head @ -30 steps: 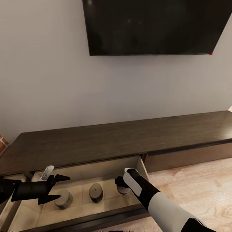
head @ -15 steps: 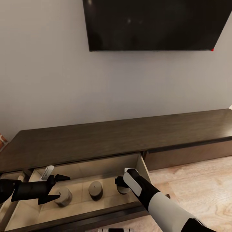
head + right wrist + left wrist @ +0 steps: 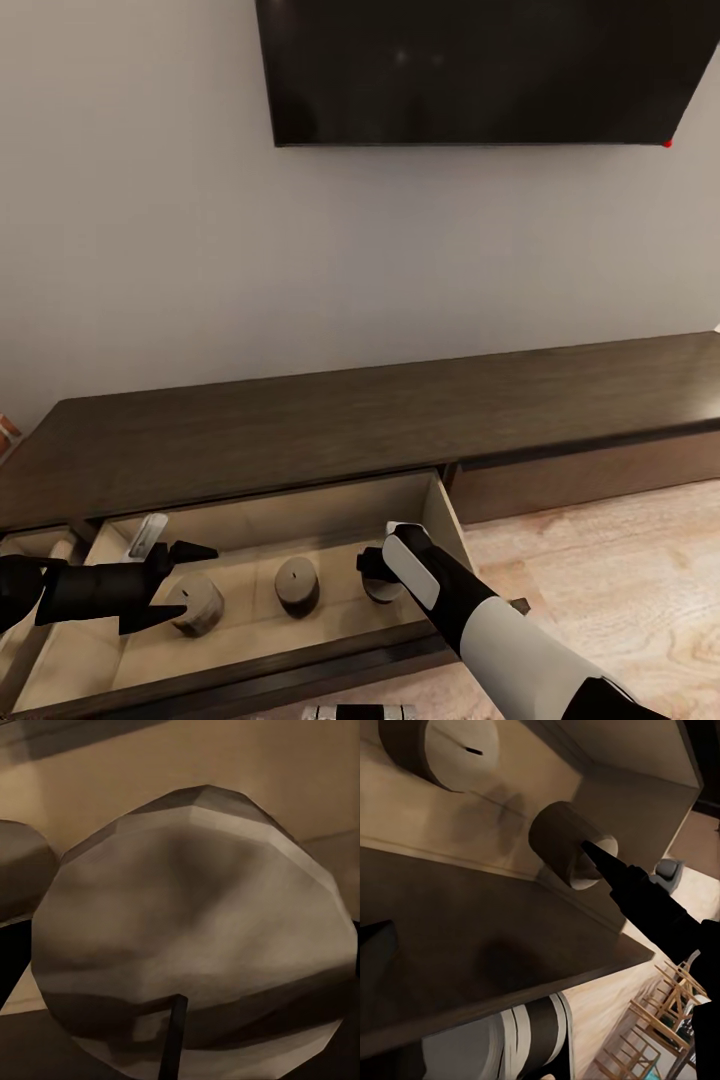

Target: Place each of the two pumpkins and all three candles from the living room inside a cabinet in the living room (use any cabinet), then make sure every cabinet is closed, and position the cauldron so it is next to a table in the living room.

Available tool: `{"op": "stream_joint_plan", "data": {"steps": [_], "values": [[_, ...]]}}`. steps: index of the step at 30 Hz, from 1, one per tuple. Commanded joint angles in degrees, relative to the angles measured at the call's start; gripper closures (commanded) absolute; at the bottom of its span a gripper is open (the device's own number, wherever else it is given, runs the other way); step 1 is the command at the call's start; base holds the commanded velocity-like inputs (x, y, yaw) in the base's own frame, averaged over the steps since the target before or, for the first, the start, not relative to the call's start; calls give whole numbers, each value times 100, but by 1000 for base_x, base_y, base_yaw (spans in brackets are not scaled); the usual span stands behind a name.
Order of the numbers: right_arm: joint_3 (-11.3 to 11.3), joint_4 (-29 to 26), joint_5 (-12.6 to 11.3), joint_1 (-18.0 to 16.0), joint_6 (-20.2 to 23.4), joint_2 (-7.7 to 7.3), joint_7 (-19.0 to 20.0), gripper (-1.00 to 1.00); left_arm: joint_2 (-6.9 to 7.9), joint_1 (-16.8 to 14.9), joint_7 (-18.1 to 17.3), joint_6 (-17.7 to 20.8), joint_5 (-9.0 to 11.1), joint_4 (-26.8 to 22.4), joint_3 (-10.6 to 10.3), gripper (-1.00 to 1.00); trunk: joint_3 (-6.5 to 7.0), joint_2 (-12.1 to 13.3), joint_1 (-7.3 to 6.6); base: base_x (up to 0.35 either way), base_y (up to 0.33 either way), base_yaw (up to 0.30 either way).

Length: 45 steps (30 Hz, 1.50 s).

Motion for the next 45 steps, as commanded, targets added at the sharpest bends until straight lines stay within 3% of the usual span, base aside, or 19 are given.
{"op": "stream_joint_plan", "data": {"steps": [1,21,22,45], "values": [[26,-8,-53,-6,-3,-3,-54,100,-1,-4,60,14,53,-2,6,-100,-28,-4,1,0,0,0],[26,-8,-53,-11,-3,-3,-54,100,4,-4,60,14,53,-2,6,-100,-28,-4,1,0,0,0],[26,-8,-53,-10,-3,-3,-54,-100,5,-4,60,14,53,-2,6,-100,-28,-4,1,0,0,0],[32,-29,-39,-8,-117,-5,-54,-100,-10,-4,60,14,53,-2,6,-100,-28,-4,1,0,0,0]]}}
